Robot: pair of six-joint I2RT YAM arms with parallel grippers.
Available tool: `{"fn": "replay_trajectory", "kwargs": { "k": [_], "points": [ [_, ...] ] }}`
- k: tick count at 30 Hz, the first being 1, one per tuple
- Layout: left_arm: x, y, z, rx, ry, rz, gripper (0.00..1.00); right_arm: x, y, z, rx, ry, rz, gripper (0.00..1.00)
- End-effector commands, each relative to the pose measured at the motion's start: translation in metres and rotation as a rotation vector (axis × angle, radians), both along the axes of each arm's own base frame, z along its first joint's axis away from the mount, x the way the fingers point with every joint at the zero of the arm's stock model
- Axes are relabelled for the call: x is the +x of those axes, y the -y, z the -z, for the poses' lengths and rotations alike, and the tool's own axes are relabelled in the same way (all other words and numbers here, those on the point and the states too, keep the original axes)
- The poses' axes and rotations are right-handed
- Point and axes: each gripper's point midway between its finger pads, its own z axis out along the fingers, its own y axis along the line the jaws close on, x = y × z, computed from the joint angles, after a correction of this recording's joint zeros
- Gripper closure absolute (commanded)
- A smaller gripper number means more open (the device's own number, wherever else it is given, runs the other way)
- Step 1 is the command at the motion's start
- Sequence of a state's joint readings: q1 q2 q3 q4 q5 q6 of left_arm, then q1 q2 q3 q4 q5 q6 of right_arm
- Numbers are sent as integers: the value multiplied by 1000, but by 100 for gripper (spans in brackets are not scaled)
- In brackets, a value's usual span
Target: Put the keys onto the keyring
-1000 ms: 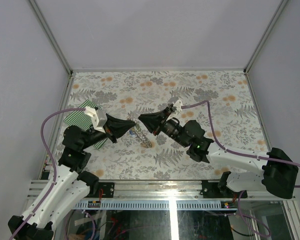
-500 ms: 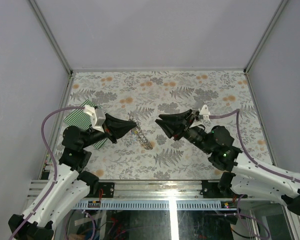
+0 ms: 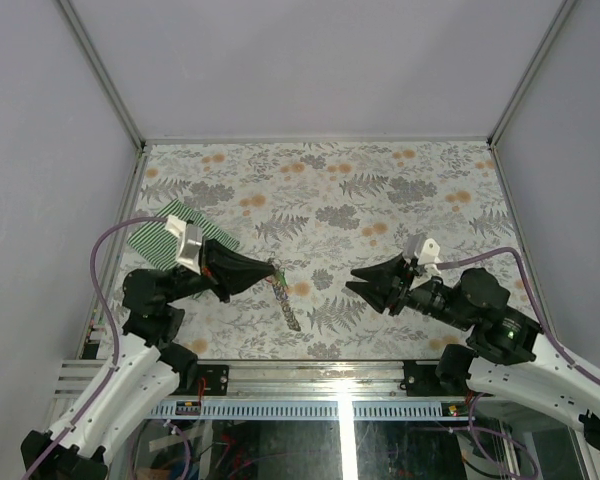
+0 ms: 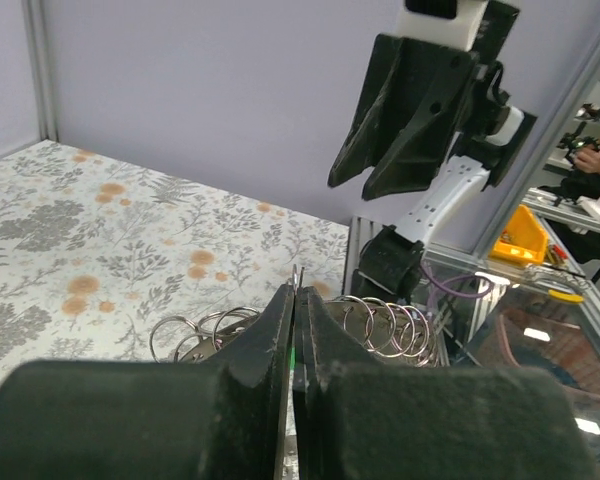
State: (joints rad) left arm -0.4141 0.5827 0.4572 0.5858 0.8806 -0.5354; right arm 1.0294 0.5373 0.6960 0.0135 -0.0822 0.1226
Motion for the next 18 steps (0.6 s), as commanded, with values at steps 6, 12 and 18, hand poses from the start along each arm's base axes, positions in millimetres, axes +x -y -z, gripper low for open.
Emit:
{"fn": "replay_trajectory", "kwargs": {
  "k": [6,12,18],
  "points": [
    [-45,-15,-39,-125,104,60,100,-44,5,15,-79,-24,-211,64],
    [-63,-18,-54,-167,135,128,100,-59,3,-12,21,36,-289,64],
    [-83,-22,-76,-214,192,191,100,-58,-2,-54,190,39,-289,65]
  ]
}}
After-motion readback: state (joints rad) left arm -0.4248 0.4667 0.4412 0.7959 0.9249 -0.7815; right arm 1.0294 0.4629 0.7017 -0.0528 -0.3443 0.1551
